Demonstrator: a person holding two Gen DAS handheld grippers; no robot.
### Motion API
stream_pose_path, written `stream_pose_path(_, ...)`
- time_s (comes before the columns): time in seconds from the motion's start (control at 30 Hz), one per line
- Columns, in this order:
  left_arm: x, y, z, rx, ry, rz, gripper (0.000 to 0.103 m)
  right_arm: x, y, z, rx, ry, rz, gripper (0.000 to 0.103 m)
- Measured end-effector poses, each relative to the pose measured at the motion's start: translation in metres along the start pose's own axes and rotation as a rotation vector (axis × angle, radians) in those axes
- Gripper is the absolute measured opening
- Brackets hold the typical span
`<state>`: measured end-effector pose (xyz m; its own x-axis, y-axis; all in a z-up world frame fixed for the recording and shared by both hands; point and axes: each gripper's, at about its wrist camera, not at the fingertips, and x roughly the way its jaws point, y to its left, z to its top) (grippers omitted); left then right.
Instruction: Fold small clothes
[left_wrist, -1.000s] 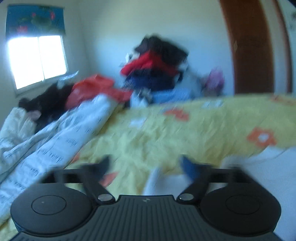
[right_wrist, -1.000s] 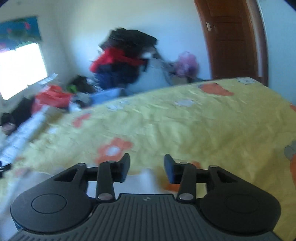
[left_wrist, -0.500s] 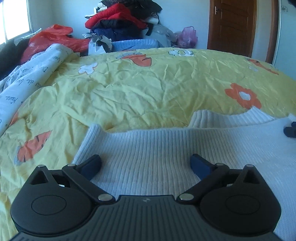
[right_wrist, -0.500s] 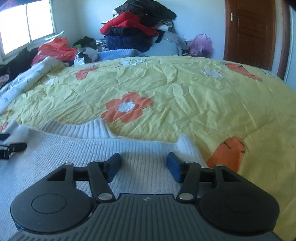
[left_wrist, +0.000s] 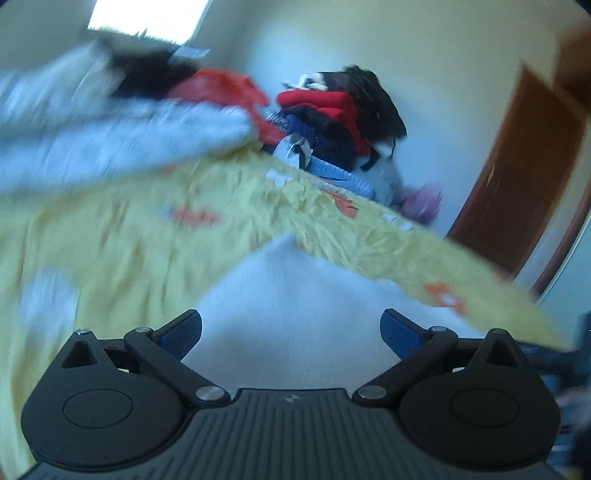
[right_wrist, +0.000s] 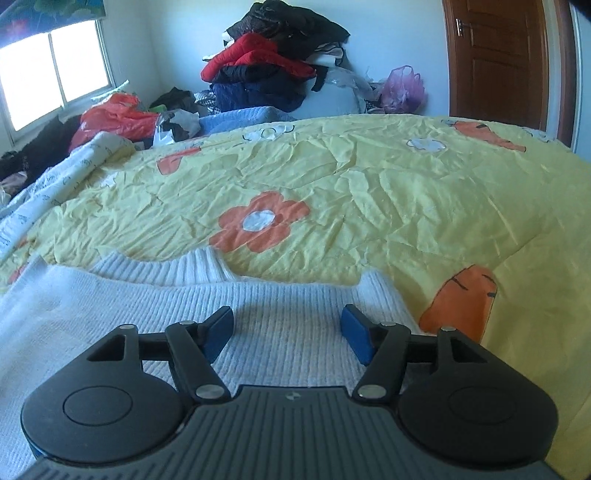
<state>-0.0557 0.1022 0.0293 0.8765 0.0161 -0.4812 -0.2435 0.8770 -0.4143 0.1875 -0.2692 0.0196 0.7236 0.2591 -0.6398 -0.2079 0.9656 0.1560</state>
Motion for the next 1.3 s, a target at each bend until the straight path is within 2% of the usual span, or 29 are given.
stream_pose_path(0.13,-0.026,0.033,-0.033,-0.23,0.053,-0.021,0.103,-0.001,-0.007,0.0,0.041,-0.007,0.034,0.068)
stream_pose_path(0.23,-0.017,0.047,-0.04,-0.342,0.117,-0.023,0.103,-0.002,-0.011,0.0,0.069,-0.013,0.055,0.068)
stream_pose_path(0.27,-0.016,0.049,-0.04,-0.369,0.107,-0.037,0.103,-0.002,-0.012,-0.001,0.072,-0.015,0.057,0.068)
stream_pose_path(0.43,0.013,0.061,-0.034,-0.571,0.154,-0.131,0.103,-0.004,-0.014,-0.002,0.087,-0.023,0.069,0.068)
stream_pose_path(0.5,0.024,0.062,-0.031,-0.617,0.157,-0.149,0.103,-0.005,-0.015,-0.002,0.097,-0.027,0.077,0.069)
stream_pose_path(0.63,0.03,0.058,-0.027,-0.69,0.114,-0.104,0.103,-0.006,-0.02,-0.002,0.124,-0.031,0.099,0.069)
stream_pose_path(0.83,0.035,0.037,-0.027,-0.624,0.043,-0.024,0.103,-0.006,-0.024,-0.002,0.145,-0.035,0.122,0.071)
stream_pose_path(0.87,0.036,0.033,-0.026,-0.603,0.037,-0.005,0.098,-0.006,-0.024,-0.003,0.146,-0.036,0.127,0.071)
stream_pose_path(0.93,0.038,0.027,-0.025,-0.573,0.033,0.056,0.073,-0.006,-0.024,-0.003,0.151,-0.037,0.132,0.071)
stream_pose_path(0.97,0.038,0.027,-0.025,-0.566,0.036,0.094,0.046,-0.006,-0.025,-0.003,0.154,-0.038,0.134,0.071)
stream_pose_path(1.0,0.04,0.028,-0.025,-0.566,0.043,0.126,0.033,-0.006,-0.026,-0.003,0.156,-0.038,0.136,0.071)
stream_pose_path(1.17,0.04,0.043,-0.025,-0.629,0.058,0.09,0.03,-0.007,-0.027,-0.003,0.165,-0.04,0.146,0.072)
stream_pose_path(1.23,0.039,0.038,-0.023,-0.611,0.063,0.115,0.027,-0.007,-0.027,-0.003,0.166,-0.04,0.147,0.072)
stream_pose_path(1.3,0.038,0.023,-0.018,-0.544,0.053,0.16,0.024,-0.007,-0.027,-0.003,0.167,-0.04,0.148,0.072)
